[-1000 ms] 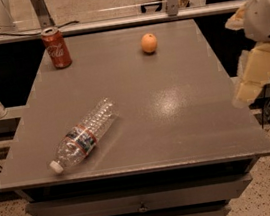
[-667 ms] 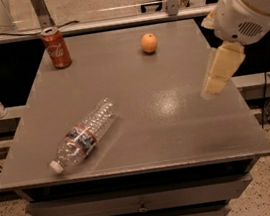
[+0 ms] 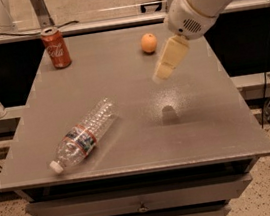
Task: Pick coke can
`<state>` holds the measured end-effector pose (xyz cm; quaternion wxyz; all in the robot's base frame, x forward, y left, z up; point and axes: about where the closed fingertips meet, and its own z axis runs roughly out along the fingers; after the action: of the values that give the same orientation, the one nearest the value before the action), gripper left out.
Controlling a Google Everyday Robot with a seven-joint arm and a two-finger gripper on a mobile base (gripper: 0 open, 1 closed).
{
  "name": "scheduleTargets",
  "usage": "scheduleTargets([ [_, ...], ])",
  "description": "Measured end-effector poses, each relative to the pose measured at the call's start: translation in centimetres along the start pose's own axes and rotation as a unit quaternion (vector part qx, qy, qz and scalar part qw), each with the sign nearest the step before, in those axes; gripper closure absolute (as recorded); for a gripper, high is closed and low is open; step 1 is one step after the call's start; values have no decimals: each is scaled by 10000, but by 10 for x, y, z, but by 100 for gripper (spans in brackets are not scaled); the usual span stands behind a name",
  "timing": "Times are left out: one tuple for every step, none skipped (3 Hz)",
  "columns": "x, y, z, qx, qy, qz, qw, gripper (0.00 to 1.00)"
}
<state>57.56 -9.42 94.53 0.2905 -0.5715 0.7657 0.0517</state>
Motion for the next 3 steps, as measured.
scheduleTargets([
  [-37, -11, 33, -95, -380, 111, 9992, 0],
  [-66, -9, 53, -233, -629, 189, 9976, 0],
  [-67, -9, 54, -241, -641, 196, 9975, 0],
])
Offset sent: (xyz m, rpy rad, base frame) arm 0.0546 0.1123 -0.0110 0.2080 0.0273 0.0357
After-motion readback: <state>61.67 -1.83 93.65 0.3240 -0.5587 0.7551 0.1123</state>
